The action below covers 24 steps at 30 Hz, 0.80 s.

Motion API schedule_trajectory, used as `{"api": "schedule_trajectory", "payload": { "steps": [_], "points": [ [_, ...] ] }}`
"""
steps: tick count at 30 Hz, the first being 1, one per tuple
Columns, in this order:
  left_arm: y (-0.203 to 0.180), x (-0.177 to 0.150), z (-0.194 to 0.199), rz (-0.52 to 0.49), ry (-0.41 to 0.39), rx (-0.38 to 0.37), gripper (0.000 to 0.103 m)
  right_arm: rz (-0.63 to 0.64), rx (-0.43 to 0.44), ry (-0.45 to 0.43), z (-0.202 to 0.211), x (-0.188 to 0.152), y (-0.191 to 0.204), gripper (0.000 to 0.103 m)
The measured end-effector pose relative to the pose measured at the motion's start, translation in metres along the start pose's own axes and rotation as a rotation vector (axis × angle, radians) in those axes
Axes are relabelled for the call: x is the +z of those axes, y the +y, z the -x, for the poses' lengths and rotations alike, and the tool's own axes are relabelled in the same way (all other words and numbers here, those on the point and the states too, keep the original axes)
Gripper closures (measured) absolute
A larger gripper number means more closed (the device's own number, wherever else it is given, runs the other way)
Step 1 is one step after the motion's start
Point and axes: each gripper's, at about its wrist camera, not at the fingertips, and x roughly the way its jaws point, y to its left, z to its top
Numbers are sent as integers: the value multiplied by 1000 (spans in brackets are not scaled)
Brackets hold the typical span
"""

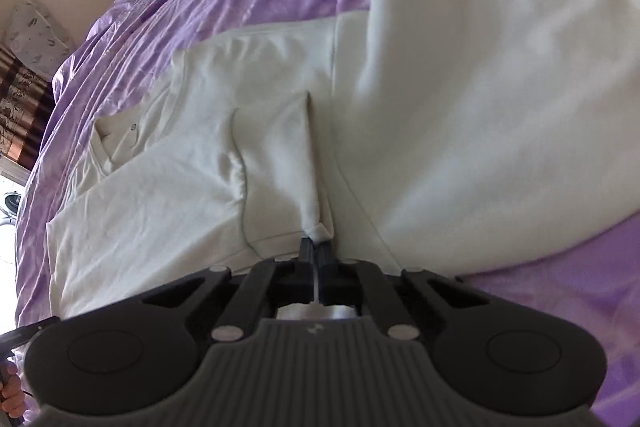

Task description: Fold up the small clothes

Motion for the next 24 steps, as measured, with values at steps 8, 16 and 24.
{"api": "schedule_trajectory", "payload": {
  "steps": [8,16,24],
  "points": [
    [-7,-3,38,-57,-75,60,75,60,-22,-37,44,1,-5,100],
    [-20,2,72,-36,-196,109,60,-68,-98,-216,147,17,-84,65],
    [-70,2,59,-117,-242,158,45,-227,-218,-372,225,25,-191,60]
  ]
}}
